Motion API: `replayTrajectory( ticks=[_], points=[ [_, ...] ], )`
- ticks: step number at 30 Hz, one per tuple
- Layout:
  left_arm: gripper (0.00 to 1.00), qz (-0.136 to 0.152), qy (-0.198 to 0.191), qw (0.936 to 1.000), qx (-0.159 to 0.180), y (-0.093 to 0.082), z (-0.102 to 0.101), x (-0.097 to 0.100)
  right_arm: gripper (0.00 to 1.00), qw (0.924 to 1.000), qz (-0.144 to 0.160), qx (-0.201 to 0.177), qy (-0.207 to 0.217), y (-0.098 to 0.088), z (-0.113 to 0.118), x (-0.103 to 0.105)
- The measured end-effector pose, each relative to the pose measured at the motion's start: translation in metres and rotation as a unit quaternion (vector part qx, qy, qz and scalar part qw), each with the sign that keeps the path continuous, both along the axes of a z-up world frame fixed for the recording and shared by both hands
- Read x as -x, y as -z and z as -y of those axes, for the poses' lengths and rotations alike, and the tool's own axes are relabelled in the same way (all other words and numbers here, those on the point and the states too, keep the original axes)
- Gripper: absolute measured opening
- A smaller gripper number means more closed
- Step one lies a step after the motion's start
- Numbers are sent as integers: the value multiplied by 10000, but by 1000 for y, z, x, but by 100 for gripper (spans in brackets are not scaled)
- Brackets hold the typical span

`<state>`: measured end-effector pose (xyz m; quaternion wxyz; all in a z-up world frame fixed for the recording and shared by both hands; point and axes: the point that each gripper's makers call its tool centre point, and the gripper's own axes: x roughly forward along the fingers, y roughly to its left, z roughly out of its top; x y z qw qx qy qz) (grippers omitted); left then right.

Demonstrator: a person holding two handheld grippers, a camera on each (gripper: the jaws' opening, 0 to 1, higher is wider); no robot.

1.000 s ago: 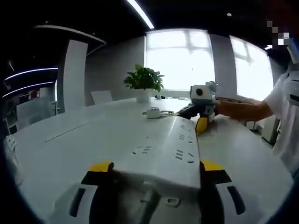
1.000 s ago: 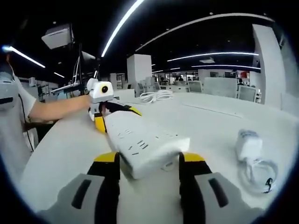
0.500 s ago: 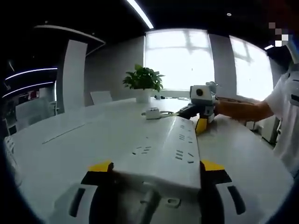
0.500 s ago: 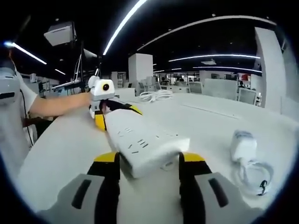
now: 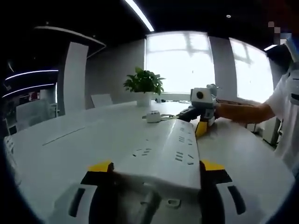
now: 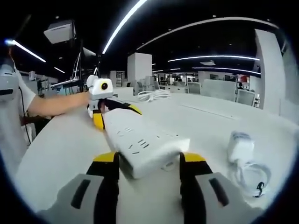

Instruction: Straighten the power strip on the desk, plug the charger into it

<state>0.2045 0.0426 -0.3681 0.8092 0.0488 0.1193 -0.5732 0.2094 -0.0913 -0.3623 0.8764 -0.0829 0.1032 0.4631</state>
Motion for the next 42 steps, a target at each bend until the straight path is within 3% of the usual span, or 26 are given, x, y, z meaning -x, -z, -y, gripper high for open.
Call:
replayTrajectory(
  ticks=[7,11,15,21,33,42],
  points=[
    [75,19,-20,10000,67,-2,0,-2,51,9998,163,45,84,-3,4,-1],
    [75,22,-11,10000,78,-2,1,-1,53,9996,121,-163,179,-10,7,-3],
    [75,22,-25,10000,80,-2,2,1,52,9981,379,-381,306,-22,11,-4],
    [75,16,-49,10000,81,-2,1,-3,51,9951,466,-613,625,-32,23,-12],
    [75,13,-84,9999,76,-2,-1,-8,52,9936,624,-584,744,-36,25,-15],
    [75,14,-132,9999,80,-3,-3,-11,51,9873,805,-601,1228,-42,41,-27]
  ],
)
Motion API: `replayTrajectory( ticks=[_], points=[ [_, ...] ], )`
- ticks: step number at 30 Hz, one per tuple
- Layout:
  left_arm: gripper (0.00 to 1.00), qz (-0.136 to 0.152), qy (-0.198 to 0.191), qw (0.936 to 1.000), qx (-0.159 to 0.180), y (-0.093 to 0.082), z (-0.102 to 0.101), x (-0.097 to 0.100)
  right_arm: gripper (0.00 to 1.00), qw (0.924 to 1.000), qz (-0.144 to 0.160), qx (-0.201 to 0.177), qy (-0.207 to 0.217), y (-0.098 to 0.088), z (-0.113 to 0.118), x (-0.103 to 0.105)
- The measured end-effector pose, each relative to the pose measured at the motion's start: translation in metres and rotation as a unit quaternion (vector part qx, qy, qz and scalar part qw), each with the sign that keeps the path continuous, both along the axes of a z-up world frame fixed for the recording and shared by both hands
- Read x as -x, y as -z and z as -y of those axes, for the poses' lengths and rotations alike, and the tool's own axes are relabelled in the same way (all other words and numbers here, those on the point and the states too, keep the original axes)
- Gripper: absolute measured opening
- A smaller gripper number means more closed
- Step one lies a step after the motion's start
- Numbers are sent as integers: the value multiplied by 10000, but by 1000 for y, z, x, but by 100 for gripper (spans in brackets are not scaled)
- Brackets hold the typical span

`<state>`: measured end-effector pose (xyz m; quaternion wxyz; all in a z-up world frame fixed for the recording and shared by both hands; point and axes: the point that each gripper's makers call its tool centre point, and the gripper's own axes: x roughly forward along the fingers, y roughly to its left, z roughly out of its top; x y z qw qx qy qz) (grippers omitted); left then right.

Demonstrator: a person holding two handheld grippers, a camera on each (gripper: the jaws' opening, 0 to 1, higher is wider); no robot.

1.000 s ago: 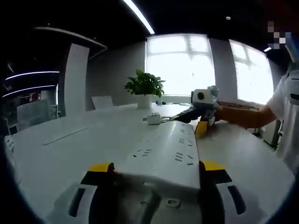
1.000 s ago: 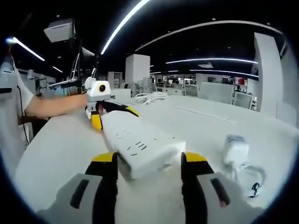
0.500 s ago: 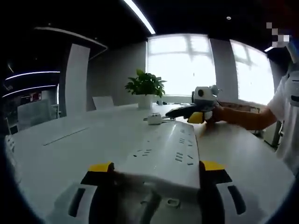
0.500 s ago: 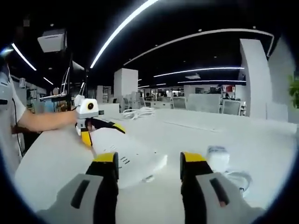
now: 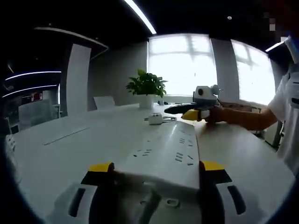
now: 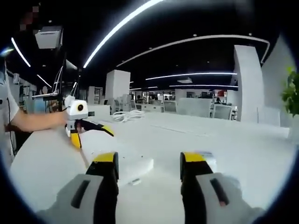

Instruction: Straighten the power strip on the desk, plug the charger into it

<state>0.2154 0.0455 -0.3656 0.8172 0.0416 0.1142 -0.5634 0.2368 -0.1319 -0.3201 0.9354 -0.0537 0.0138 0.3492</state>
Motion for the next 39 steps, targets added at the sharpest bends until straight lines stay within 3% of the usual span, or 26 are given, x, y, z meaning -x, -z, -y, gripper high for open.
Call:
replayTrajectory(
  ticks=[12,17,39],
  points=[
    [74,-1,-7,10000,0,0,-3,-5,50,9985,121,331,421,3,10,-7],
    [74,2,-9,10000,0,0,-2,-3,49,9978,262,200,570,-6,16,-7],
    [74,-2,-31,10000,-15,1,-1,-3,49,9906,56,29,1364,0,59,-37]
  ],
)
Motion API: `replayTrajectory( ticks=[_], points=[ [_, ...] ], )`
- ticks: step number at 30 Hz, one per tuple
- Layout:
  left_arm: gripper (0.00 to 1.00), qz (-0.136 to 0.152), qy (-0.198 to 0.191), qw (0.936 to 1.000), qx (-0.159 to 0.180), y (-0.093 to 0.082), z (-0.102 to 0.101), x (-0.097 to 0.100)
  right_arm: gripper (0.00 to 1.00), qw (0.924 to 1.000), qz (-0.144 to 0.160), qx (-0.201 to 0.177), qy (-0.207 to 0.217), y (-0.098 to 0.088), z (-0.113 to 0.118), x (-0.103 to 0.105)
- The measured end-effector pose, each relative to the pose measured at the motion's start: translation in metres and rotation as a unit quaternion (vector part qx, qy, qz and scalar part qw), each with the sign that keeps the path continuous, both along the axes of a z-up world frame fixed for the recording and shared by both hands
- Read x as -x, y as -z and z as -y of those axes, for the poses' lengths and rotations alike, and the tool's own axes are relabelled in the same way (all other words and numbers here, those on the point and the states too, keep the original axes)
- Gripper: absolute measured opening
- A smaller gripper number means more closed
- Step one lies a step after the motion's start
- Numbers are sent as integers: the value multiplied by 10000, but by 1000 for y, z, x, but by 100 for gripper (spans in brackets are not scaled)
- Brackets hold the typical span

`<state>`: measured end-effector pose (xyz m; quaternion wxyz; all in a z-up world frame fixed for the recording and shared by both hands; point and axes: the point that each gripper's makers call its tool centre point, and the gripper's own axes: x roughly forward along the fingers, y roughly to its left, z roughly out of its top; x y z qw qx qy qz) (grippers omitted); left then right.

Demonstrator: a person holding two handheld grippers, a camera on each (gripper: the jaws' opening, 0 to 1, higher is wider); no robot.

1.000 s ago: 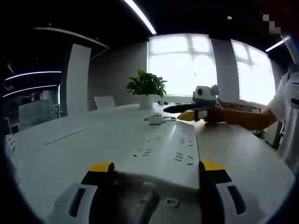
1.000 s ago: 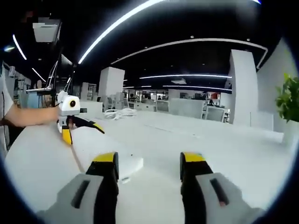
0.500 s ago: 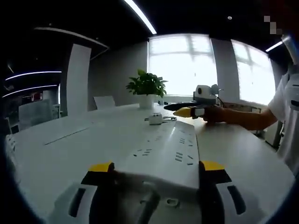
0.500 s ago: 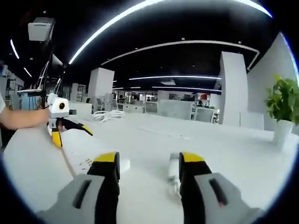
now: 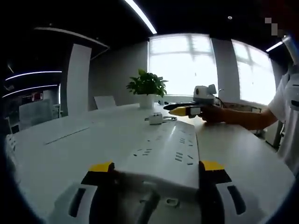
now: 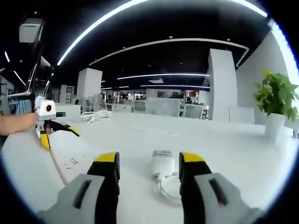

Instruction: Straighten the power strip on the desk, plug the charger into it

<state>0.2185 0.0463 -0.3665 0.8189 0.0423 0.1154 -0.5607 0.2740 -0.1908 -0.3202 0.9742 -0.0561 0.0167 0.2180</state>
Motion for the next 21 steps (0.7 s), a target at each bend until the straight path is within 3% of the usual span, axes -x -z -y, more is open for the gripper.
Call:
replayTrajectory(
  ticks=[21],
  points=[
    [74,-1,-15,10000,-3,0,2,4,49,9998,-23,75,189,3,8,-3]
  ],
)
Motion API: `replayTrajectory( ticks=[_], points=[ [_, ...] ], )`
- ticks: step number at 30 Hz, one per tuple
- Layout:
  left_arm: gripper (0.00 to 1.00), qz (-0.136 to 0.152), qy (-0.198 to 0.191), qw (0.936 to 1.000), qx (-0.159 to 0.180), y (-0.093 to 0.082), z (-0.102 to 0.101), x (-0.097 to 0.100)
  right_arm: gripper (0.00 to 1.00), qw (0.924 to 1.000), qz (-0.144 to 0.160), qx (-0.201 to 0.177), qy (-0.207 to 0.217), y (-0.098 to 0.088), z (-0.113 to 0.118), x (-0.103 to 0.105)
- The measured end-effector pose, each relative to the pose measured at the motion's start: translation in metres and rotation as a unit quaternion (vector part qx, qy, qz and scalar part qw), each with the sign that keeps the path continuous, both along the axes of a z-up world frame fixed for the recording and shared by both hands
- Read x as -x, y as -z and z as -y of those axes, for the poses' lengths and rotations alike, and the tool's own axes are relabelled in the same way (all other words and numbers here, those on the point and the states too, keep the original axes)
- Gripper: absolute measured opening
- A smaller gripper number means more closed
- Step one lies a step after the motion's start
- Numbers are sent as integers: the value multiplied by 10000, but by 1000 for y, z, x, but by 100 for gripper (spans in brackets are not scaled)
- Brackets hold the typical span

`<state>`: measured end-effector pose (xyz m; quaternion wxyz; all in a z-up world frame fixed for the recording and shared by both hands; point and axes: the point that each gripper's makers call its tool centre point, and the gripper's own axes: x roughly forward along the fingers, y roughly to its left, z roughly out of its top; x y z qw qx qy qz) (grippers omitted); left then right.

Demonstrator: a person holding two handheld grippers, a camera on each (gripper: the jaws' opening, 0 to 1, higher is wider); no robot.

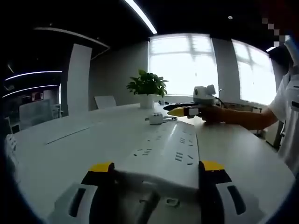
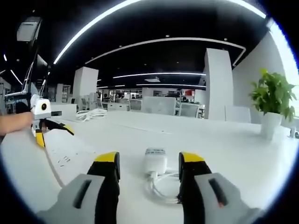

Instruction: Straighten the power strip on the desk, plug the charger into it

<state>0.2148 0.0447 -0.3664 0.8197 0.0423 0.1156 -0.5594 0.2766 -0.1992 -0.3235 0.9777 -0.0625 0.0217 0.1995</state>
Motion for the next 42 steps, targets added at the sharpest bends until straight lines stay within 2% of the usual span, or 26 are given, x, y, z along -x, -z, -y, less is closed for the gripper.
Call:
replayTrajectory(
  ticks=[10,13,15,25,31,35,42],
  points=[
    [74,-13,0,10000,5,0,-8,-22,46,10000,-17,58,60,3,2,-4],
    [74,-17,1,10000,9,-1,-12,-31,46,9999,-102,49,76,7,2,-5],
    [74,-12,-1,10000,6,0,-10,-28,46,9997,-110,217,67,10,-1,-5],
    [74,2,-5,10000,-2,3,-3,-11,44,9991,-101,408,49,13,-5,-8],
    [74,3,-5,10000,-1,4,-1,-6,44,9989,-183,422,89,16,-5,-10],
    [74,3,-4,10000,-1,4,0,-4,44,9989,-318,300,161,19,-2,-15],
    [74,1,-4,10000,2,4,0,-3,44,9984,-363,403,176,23,-4,-14]
  ],
)
